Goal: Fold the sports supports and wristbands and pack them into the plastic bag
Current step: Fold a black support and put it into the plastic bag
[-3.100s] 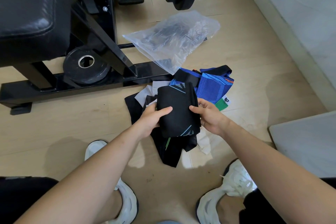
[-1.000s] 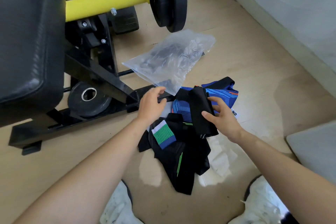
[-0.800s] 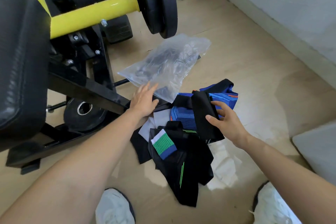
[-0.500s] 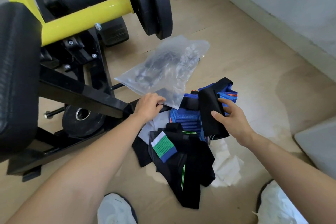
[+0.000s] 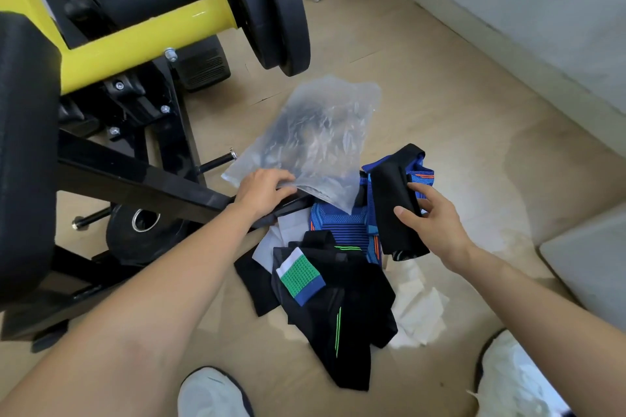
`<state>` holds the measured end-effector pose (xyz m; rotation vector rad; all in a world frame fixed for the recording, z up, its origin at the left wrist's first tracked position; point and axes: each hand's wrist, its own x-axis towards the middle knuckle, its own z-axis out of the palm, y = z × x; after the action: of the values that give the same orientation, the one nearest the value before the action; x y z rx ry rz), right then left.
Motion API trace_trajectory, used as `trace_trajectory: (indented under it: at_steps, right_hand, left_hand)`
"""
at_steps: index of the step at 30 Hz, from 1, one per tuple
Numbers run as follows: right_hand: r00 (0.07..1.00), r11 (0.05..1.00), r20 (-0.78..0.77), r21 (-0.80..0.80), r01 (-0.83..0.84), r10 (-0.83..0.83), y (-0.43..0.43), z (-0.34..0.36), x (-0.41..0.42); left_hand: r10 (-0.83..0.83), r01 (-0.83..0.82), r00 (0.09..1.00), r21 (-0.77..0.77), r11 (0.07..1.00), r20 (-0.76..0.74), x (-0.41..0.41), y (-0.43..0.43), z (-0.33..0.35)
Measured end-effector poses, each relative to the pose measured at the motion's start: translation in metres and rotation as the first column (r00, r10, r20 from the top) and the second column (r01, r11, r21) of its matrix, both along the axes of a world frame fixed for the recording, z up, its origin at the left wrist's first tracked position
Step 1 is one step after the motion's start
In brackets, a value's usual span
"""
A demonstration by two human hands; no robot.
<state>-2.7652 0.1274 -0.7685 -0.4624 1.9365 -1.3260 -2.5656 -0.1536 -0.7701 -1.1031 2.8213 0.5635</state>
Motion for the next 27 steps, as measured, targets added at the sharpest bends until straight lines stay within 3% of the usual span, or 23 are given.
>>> trace_trajectory:
  at_steps: [3, 8, 14, 19, 21, 23, 27]
  right_hand:
    - [0.999, 0.999, -0.023, 0.004, 0.040, -0.040, -0.001, 0.007, -0.004]
    - [0.991, 0.994, -0.085, -0.041, 0.097, -0.100, -0.003, 0.031, -0.015]
    - [0.966, 0.980, -0.188, -0.125, 0.155, -0.177, -0.003, 0.098, -0.029]
    - [0.943, 1.000, -0.331, 0.001, -0.016, 0.015, 0.015, 0.155, -0.037]
    - [0.855, 0.968, -0.457, 0.155, -0.196, 0.246, 0.031, 0.177, -0.040]
    - [0.700, 0.870, -0.517, 0.331, -0.367, 0.492, 0.045, 0.193, -0.038]
    - [0.262, 0.605, -0.574, 0.557, -0.569, 0.776, 0.056, 0.193, -0.016]
  left_hand:
    - [-0.060, 0.060, 0.998, 0.089, 0.994, -0.003, -0.005, 0.001, 0.016]
    - [0.092, -0.032, 0.971, 0.262, 0.964, -0.220, -0.023, 0.022, 0.044]
    - [0.400, -0.133, 0.862, 0.623, 0.771, -0.312, -0.052, 0.063, 0.073]
    - [0.649, -0.199, 0.672, 0.756, 0.623, -0.357, -0.062, 0.095, 0.099]
    - [0.663, -0.201, 0.659, 0.766, 0.611, -0.355, -0.059, 0.101, 0.110]
    - [0.655, -0.185, 0.671, 0.776, 0.603, -0.349, -0.052, 0.105, 0.121]
    - [0.601, -0.114, 0.716, 0.789, 0.603, -0.355, -0.039, 0.123, 0.140]
